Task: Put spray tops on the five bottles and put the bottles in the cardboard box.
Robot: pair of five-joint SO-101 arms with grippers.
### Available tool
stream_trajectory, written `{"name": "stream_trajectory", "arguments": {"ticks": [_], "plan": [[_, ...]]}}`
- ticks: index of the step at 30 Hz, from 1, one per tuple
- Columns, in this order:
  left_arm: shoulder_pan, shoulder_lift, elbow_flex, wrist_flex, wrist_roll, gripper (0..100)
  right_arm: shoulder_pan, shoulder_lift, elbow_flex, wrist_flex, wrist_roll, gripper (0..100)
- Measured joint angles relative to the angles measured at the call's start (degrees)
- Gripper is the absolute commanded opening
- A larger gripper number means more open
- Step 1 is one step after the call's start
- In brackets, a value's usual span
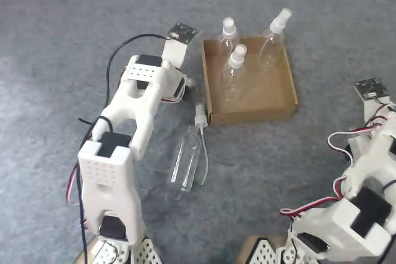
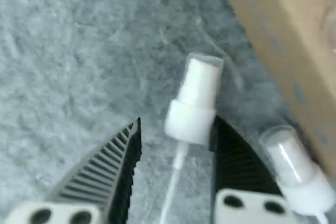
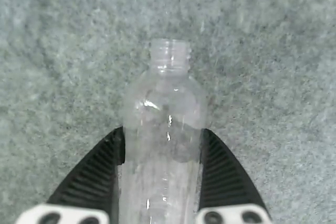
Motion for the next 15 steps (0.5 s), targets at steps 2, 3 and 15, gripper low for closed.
{"name": "stream_trajectory", "arguments": {"ticks": [2, 3, 15], "plan": [[-0.3, 0.0, 0.0, -1.3, 0.1, 15, 0.0, 0.0, 0.0, 0.0, 0.0, 0.6], [-0.3, 0.0, 0.0, -1.7, 0.2, 15, 0.0, 0.0, 0.0, 0.0, 0.0, 0.6], [-0.3, 0.0, 0.0, -2.9, 0.4, 15, 0.0, 0.0, 0.0, 0.0, 0.0, 0.6]]}}
